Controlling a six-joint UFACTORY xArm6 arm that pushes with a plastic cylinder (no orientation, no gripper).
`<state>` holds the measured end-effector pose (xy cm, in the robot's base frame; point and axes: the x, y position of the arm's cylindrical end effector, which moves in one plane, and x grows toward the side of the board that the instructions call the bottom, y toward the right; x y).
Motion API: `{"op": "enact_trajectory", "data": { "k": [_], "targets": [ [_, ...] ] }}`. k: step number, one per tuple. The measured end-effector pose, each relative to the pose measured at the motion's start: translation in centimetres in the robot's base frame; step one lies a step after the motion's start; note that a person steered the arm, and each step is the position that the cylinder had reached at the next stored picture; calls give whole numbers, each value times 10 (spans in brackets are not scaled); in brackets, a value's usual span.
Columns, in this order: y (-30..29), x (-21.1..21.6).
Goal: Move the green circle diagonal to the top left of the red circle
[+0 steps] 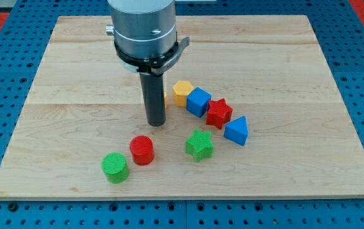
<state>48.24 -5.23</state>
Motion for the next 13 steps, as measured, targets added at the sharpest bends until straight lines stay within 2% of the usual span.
{"op": "enact_trajectory", "data": {
  "k": [1, 3, 4, 5, 8, 9, 10, 11, 12, 13],
  "targets": [
    [-19, 0],
    [-119, 15],
    [-138, 72],
    [-122, 135],
    [-122, 136],
    [-98, 136],
    [-47, 136],
    [-59, 133],
    [-72, 97],
    [-72, 86]
  ]
}}
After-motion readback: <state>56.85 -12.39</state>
